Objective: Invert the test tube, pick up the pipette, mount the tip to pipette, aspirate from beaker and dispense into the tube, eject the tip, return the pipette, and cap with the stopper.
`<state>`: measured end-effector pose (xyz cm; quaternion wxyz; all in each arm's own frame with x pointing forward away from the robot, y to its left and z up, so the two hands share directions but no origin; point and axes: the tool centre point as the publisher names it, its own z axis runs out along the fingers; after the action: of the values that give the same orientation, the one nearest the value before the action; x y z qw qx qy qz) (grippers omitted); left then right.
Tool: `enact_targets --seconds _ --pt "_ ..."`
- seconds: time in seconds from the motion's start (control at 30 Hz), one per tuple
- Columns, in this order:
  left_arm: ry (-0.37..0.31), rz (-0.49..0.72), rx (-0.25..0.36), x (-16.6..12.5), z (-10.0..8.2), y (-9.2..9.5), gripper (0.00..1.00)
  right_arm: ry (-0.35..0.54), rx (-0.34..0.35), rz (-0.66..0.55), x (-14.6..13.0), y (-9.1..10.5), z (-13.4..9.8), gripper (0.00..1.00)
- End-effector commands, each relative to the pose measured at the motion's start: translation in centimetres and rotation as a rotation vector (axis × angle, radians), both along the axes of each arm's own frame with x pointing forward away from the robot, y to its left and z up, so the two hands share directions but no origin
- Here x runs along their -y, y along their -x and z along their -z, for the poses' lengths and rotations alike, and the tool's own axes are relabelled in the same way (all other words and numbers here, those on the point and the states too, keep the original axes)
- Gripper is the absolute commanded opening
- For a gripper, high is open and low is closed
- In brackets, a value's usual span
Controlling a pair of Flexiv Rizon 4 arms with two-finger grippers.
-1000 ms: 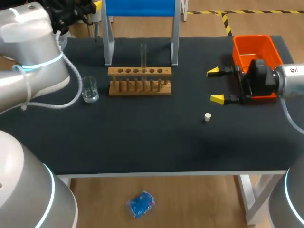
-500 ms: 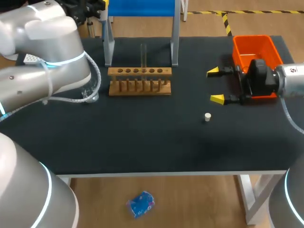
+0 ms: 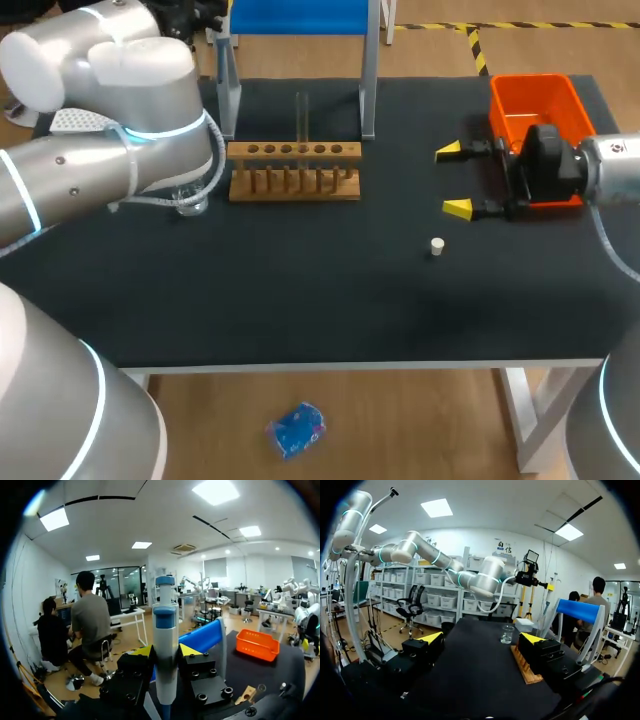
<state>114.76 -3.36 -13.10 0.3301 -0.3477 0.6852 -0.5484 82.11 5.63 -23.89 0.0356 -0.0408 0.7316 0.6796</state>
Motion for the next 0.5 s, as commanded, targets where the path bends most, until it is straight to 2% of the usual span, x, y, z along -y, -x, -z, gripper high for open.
enact_targets --seconds 0.03,0.5 --pt "0.005 -0.008 0.01 0.4 0.03 -0.47 0.0 0.0 0.0 -0.001 0.05 0.0 0.01 1.0" --pt "0.009 -0.018 0.009 0.42 0.14 -0.34 0.0 0.0 0.0 -0.001 0.05 0.0 0.01 1.0"
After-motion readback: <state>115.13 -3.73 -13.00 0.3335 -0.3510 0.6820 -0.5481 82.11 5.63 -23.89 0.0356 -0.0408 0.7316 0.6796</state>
